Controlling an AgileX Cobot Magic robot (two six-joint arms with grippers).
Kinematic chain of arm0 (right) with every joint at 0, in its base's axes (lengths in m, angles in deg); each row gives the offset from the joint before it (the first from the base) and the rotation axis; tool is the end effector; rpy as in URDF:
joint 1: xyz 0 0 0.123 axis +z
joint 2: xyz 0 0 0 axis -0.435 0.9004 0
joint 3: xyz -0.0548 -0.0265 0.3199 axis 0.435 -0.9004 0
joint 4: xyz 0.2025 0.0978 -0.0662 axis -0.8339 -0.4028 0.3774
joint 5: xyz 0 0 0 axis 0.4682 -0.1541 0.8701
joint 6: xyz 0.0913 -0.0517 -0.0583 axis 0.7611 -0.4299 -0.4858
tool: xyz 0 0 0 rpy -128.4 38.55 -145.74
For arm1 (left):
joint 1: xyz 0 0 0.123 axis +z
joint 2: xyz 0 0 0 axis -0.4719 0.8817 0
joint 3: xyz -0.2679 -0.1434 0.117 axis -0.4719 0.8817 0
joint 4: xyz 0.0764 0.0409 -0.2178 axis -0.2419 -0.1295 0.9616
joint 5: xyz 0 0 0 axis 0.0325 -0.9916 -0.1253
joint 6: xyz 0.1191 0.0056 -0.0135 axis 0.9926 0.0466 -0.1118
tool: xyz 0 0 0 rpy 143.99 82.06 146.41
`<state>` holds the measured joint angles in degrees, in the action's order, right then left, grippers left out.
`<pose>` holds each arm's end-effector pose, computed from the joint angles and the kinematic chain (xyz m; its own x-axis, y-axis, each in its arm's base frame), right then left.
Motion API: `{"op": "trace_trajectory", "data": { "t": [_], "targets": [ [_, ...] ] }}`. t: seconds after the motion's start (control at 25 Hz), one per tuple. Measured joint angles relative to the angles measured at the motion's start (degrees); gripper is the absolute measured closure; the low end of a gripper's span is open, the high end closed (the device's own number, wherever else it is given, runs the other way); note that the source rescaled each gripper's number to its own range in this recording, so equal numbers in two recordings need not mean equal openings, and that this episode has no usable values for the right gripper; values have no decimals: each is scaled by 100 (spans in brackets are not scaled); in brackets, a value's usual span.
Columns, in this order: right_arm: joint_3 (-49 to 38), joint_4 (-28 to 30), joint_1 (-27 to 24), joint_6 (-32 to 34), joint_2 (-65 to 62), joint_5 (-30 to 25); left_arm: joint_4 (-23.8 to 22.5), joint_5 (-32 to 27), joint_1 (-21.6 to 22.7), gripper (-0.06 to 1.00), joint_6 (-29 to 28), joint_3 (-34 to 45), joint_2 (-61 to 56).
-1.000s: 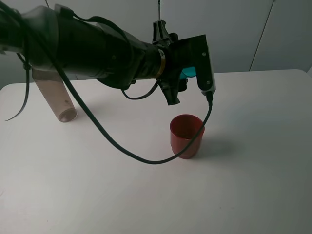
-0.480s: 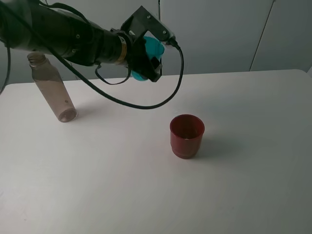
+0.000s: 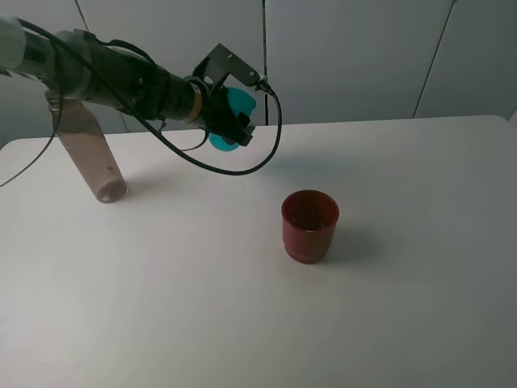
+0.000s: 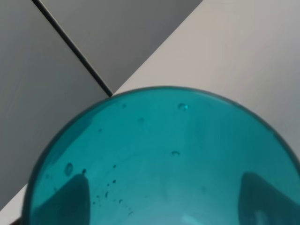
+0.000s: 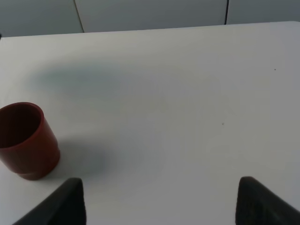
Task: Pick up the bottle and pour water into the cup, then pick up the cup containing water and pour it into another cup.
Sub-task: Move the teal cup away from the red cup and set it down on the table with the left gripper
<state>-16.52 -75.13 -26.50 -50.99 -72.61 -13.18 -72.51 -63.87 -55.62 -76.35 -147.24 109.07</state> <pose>-0.0384 0.0101 0.2521 -0.4869 0.0469 -0.8722 -0.0378 0.9965 0.0747 0.4458 -0.2442 0.1827 -0.3103 0.5602 -0.7680 0.6801 0.6953 0.2324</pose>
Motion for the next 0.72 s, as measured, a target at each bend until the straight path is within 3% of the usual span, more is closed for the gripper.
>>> {"op": "trace_trajectory", "data": {
  "t": [0.12,0.2,0.44,0.56,0.72],
  "targets": [
    [0,0,0,0,0,0,313,220,0,84,209,-355,314],
    [0,0,0,0,0,0,903,404,9,84,686,-529,496],
    [0,0,0,0,0,0,3876,1055,82,84,3272,-620,860],
    [0,0,0,-32,0,0,4582,1195,101,84,3898,-634,911],
    [0,0,0,-32,0,0,5157,1459,110,84,4247,-634,1059]
  ]
}}
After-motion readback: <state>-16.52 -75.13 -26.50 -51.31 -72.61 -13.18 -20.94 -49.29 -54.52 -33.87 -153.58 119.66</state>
